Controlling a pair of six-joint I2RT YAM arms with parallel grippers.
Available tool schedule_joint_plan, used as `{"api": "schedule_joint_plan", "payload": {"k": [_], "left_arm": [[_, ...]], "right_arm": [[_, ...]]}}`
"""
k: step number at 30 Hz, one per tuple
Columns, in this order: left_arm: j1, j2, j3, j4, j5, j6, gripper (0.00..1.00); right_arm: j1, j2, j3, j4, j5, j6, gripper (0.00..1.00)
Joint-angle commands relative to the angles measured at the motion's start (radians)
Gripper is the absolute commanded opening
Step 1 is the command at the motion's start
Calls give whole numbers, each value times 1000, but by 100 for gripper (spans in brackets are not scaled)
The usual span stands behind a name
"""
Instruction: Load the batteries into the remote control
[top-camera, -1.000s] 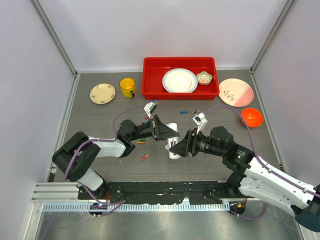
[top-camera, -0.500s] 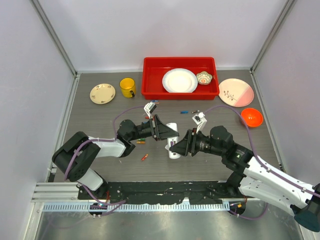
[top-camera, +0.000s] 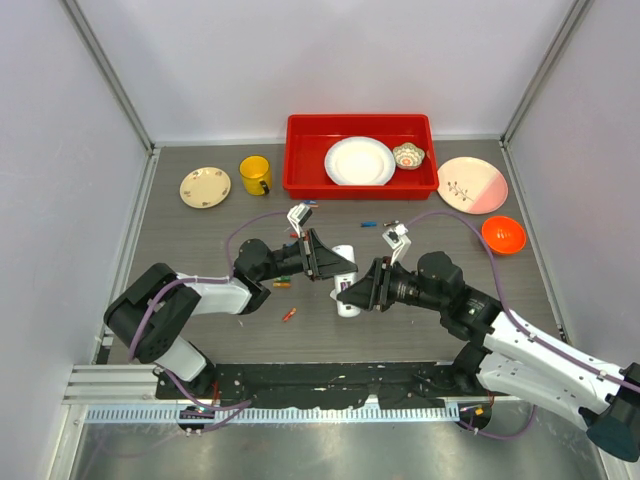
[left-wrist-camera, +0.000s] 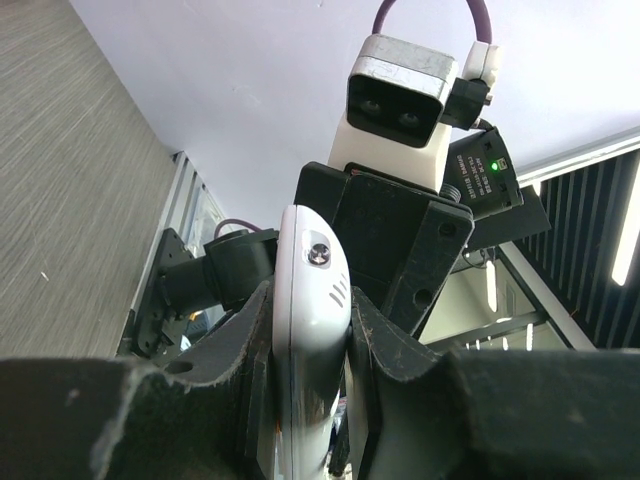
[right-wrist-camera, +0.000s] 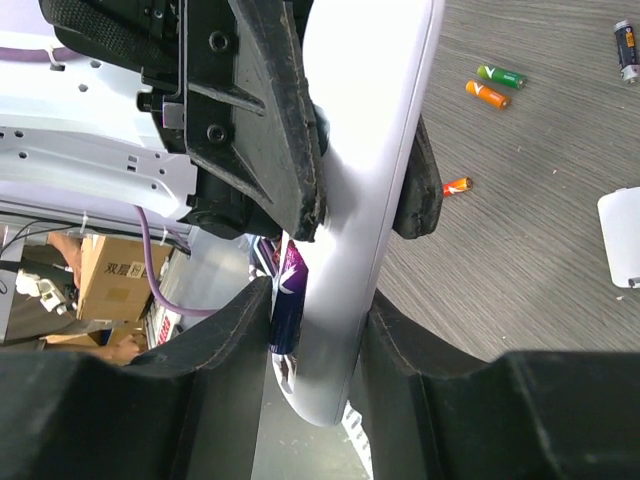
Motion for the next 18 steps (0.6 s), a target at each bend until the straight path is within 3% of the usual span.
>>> {"api": "schedule_joint_plan", "payload": {"k": [1,9,13,18], "left_arm": [[-15,-41,22,257,-8,1,0],[-24,-39,21,257,-14,7,0],[-24,-30,16,257,-15,17,0],[-24,-15,10,257,-16,30,0]], "right_arm": [[-5,11,-3,57,1,1,41],[-5,20,-10,71,-5,12,40],[-5,8,3,65,-8,9,58],[-6,-18,68,-33,13,-31,65]]}}
